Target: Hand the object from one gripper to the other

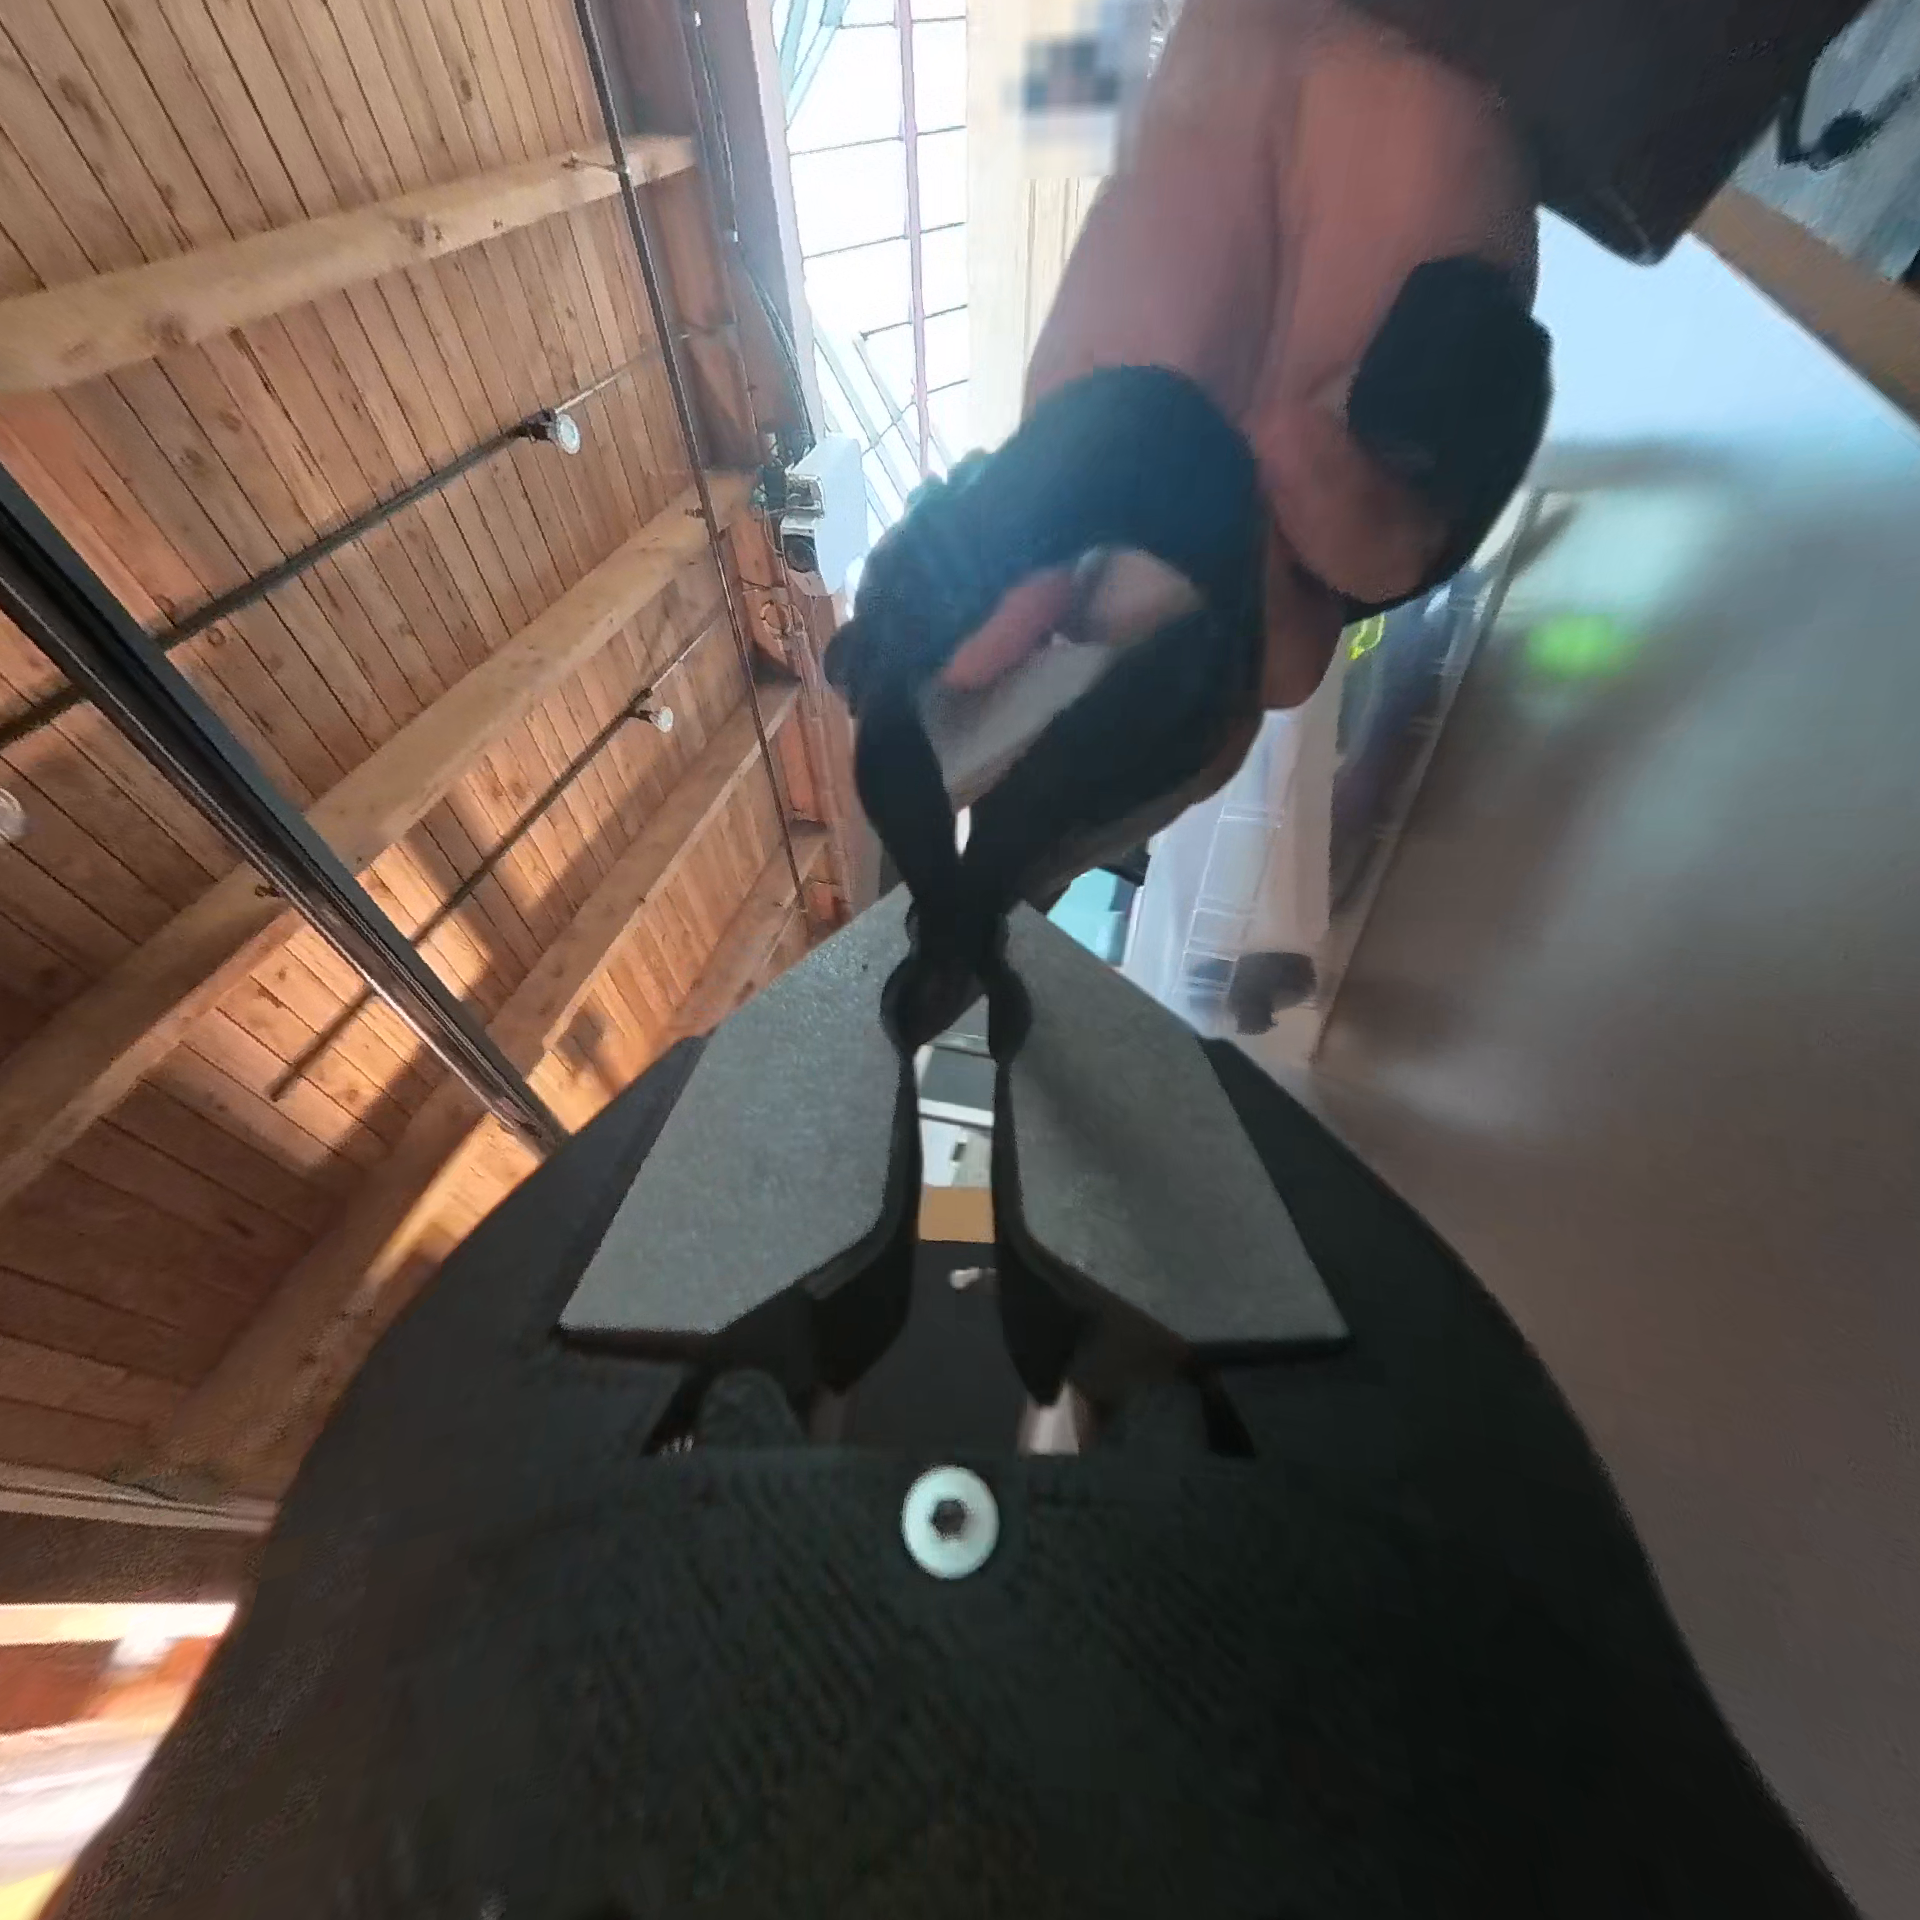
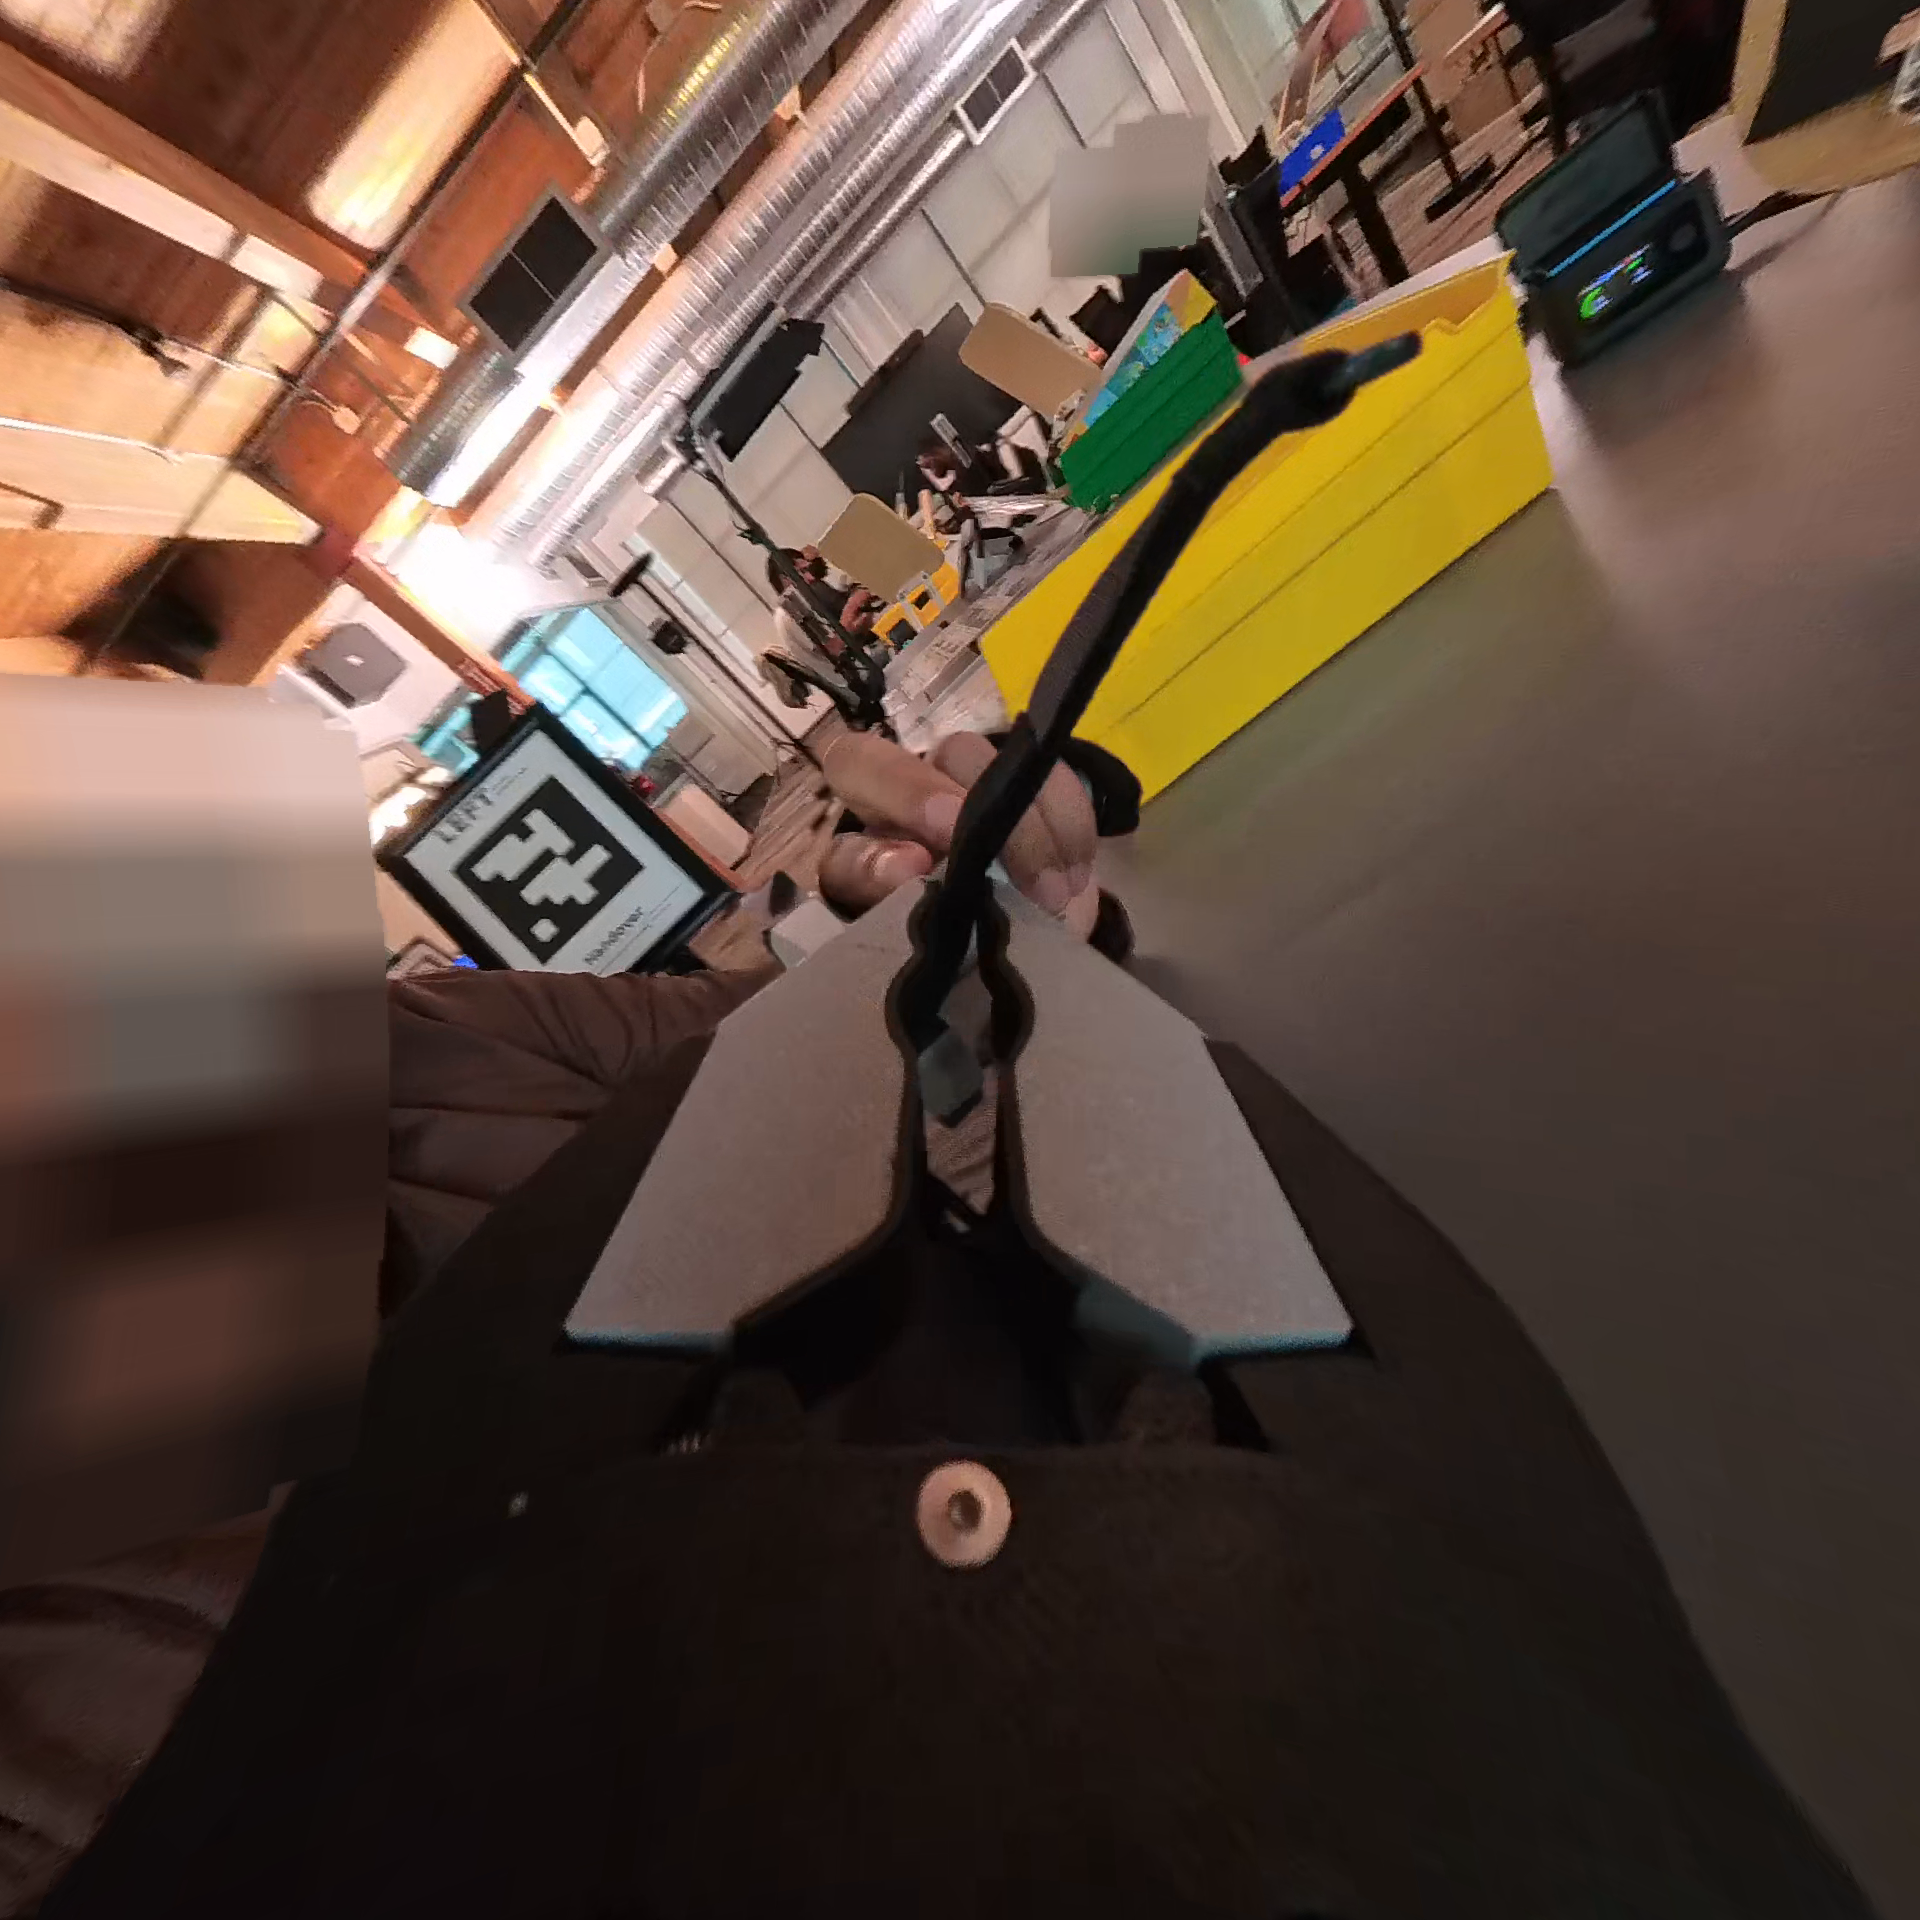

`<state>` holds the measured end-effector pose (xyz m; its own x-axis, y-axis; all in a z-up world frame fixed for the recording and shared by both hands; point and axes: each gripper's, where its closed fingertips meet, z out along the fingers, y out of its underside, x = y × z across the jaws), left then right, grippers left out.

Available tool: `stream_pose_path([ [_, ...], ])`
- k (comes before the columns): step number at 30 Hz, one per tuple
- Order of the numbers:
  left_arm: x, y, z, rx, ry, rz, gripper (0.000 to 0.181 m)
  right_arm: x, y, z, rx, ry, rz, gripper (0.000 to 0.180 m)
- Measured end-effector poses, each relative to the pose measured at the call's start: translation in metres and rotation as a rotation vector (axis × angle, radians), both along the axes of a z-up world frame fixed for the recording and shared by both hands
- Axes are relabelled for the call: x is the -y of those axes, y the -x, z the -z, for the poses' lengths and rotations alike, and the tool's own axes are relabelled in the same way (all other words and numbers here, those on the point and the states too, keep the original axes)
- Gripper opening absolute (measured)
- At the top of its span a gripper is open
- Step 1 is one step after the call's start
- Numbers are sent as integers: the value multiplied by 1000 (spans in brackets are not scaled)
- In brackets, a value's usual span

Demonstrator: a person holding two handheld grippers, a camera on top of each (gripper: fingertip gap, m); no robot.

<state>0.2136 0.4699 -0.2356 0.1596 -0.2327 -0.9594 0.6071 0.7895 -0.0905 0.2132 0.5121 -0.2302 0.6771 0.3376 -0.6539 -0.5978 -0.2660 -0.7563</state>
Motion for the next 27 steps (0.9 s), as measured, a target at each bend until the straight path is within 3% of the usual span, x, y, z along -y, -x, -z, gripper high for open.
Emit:
stream_pose_path([
  [1,-1,-3,1,-41,41,12,3,0,-4,1,32,8,30,2],
  [6,-23,-25,-2,-190,233,-33,20,25,-41,-32,219,-30,321,1],
  [10,-44,-44,3,-302,344,-90,16,103,-82,-104,474,-172,763,1],
  [12,-48,-51,11,-365,367,-113,12,147,-100,-131,659,-170,1013,0],
  [14,-50,-58,18,-390,355,-153,10,171,-119,-144,794,-105,1158,0],
  [19,-41,-57,24,-444,369,-134,1,176,-212,-106,1054,441,1197,1],
  [20,-41,-57,27,-489,395,-126,1,170,-226,-90,1087,528,1128,1],
  [22,-44,-59,29,-542,429,-116,1,154,-237,-37,925,718,910,3],
  [24,-50,-63,35,-585,451,-138,4,162,-241,11,760,978,787,23],
  [25,-52,-66,40,-623,466,-150,7,167,-242,20,735,1049,783,27],
  [27,-54,-71,51,-724,505,-167,14,163,-239,7,757,998,852,33],
])
